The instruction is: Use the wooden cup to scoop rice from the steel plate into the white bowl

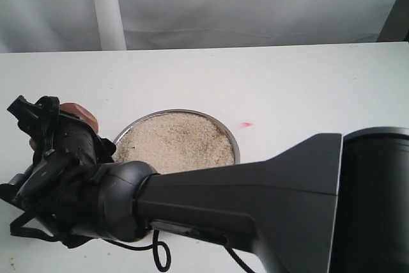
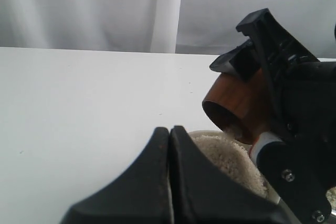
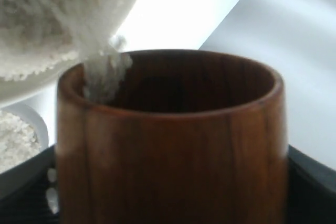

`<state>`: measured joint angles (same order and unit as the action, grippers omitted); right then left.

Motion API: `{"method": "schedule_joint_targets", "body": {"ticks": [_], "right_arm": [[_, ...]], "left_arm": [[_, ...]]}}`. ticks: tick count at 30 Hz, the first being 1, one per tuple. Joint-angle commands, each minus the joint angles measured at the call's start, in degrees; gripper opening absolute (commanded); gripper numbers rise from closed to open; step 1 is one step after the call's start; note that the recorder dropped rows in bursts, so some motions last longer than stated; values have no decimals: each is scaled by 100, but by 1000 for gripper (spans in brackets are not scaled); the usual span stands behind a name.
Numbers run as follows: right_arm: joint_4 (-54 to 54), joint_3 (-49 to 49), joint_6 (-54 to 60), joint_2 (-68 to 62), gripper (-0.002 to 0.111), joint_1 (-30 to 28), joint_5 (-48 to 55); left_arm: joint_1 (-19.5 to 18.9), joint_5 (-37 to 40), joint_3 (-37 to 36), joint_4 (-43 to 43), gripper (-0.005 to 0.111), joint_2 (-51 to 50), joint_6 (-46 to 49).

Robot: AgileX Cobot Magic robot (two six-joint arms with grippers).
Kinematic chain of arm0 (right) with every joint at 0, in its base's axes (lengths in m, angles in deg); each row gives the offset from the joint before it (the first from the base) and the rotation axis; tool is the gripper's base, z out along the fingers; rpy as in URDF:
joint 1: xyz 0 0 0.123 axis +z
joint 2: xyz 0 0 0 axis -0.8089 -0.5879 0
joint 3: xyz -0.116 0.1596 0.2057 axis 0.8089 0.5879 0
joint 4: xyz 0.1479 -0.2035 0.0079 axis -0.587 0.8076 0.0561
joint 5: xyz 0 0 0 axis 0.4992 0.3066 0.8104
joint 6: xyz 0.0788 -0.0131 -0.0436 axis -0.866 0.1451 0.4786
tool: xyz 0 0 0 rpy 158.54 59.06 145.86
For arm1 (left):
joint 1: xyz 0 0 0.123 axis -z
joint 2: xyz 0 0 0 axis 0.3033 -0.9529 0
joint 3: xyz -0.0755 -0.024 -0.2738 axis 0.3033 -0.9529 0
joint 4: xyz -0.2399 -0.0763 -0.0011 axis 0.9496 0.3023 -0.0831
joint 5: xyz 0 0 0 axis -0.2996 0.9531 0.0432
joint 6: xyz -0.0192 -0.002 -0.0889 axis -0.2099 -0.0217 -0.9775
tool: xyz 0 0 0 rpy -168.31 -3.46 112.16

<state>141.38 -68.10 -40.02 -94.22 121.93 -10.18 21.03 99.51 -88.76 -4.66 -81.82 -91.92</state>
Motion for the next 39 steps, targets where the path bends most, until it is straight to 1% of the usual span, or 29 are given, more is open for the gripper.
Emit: {"method": "schedule_joint_targets", "body": {"ticks": [1, 8, 13, 21, 22, 24, 27, 28, 29, 30, 31, 33, 35, 39], "right_arm": [[259, -46, 178, 29, 0, 64, 122], [473, -46, 474, 29, 0, 124, 182], [818, -46, 499, 29, 0, 128, 244], [797, -46, 424, 29, 0, 128, 294], [738, -46, -62, 29, 0, 128, 203], [346, -46, -692, 29, 0, 128, 100], [235, -46, -2750, 92, 0, 117, 100], [195, -46, -3265, 142, 0, 117, 76], [173, -46, -3943, 213, 0, 93, -18], [-18, -46, -4442, 281, 0, 48, -320], [-459, -46, -4777, 399, 0, -75, -726], [-1049, 22, -5350, 604, 0, -334, -1138], [-1064, 177, -5819, 746, 0, -532, -1600], [-1248, 539, -6166, 959, 0, -856, -2428]], "left_arm": [[24, -32, 16, 28, 0, 17, -29], [24, -32, 16, 28, 0, 17, -29], [24, -32, 16, 28, 0, 17, -29], [24, -32, 16, 28, 0, 17, -29], [24, -32, 16, 28, 0, 17, -29], [24, -32, 16, 28, 0, 17, -29], [24, -32, 16, 28, 0, 17, -29], [24, -32, 16, 28, 0, 17, -29], [24, -32, 16, 28, 0, 17, -17], [24, -32, 16, 28, 0, 17, -17], [24, -32, 16, 28, 0, 17, -17], [24, -32, 16, 28, 0, 17, -17], [24, -32, 16, 28, 0, 17, -17], [24, -32, 16, 28, 0, 17, -34]]}}
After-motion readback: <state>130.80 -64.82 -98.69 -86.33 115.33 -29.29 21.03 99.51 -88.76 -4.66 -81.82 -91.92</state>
